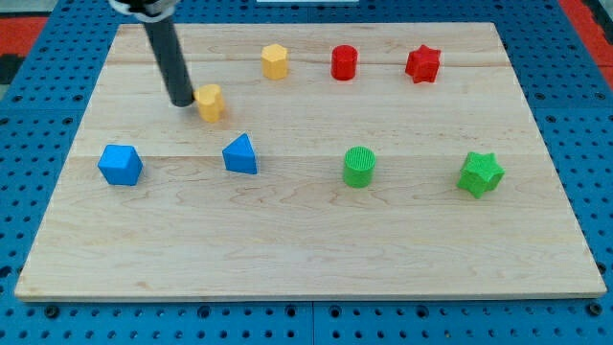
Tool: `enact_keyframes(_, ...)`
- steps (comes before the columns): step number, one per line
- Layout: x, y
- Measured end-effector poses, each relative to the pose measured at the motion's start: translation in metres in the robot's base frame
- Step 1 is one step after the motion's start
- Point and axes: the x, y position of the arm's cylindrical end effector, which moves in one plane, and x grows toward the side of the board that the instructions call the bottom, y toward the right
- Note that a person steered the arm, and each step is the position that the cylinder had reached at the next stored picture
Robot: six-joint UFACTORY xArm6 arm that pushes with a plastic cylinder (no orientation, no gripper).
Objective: Push yellow hexagon to the top of the yellow heart
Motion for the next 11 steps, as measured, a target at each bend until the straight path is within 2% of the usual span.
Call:
enact_keyframes(1,0.000,0.058)
enact_keyframes(3,-0.019,0.060)
enact_keyframes(4,-0.033,0.081)
enact_keyframes(5,-0.066,0.122)
enact_keyframes(7,-0.150,0.142)
enact_keyframes(8,-0.152,0.106)
enact_keyframes(9,-0.142,0.096)
enact_keyframes(11,-0.124,0.117)
